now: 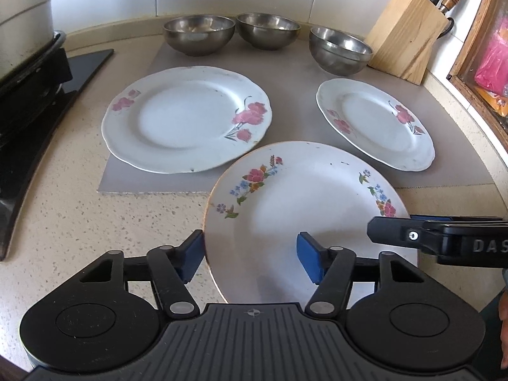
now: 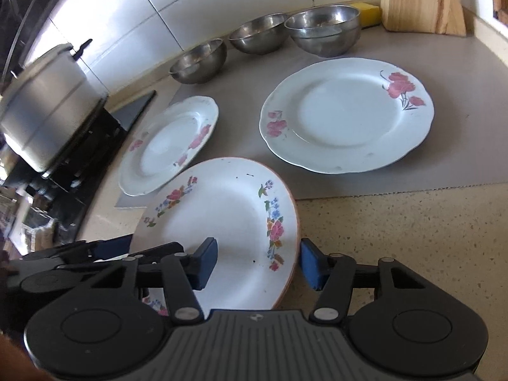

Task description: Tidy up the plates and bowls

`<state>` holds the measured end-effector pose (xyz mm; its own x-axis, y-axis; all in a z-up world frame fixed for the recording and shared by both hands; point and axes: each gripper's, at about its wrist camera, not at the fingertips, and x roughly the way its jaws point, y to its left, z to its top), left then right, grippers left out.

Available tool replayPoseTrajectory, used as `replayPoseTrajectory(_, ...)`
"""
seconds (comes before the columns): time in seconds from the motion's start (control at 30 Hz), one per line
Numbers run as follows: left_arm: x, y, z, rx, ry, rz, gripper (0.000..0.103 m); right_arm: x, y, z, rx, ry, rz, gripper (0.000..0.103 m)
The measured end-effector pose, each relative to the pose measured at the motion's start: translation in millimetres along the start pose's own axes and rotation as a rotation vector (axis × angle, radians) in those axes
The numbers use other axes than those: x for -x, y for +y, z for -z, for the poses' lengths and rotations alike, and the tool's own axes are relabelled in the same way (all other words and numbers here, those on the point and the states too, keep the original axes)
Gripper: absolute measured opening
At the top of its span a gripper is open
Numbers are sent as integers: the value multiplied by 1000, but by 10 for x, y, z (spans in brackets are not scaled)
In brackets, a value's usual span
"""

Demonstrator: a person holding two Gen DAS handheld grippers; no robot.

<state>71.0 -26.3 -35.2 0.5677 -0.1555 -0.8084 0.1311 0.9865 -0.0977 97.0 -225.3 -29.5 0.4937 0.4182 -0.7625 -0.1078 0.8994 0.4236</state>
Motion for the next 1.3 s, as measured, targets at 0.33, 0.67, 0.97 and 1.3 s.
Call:
replayPoseTrajectory(0.33,18,68,-4,19,-16,24,55,19,-18,34,0,-16,-43,34)
replayPoseTrajectory(0.67,63,36,41,20,-22,9,55,45,4,77,32,-26,-19,31)
replayPoseTrajectory(0.97,276,24,33,16,-87,-13,55,160,54,83,33,-51,-54,31)
replayPoseTrajectory(1.3,487,120,-113,37,-168,-40,56,291,255,-64,52,-124,-89,32)
